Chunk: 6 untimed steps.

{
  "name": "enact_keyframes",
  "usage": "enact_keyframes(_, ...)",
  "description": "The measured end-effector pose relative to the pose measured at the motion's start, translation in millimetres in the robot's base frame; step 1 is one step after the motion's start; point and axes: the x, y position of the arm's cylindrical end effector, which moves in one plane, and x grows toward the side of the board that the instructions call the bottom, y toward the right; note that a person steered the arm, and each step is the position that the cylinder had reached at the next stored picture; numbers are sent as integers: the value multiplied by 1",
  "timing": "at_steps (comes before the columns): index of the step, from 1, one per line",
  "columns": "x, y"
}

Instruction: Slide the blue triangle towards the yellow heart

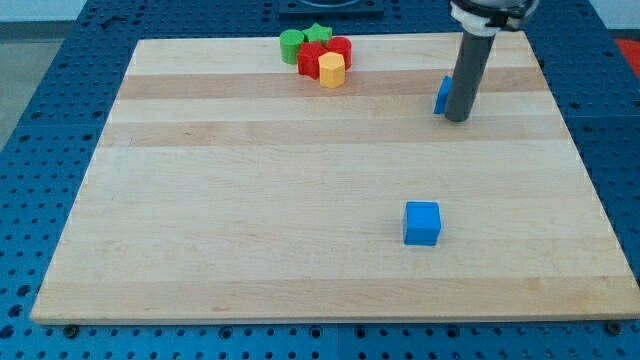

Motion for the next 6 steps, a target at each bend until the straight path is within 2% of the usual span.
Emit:
enact_keyframes(2,-17,32)
enact_keyframes(4,10,-8)
enact_keyframes(6,-10,-13)
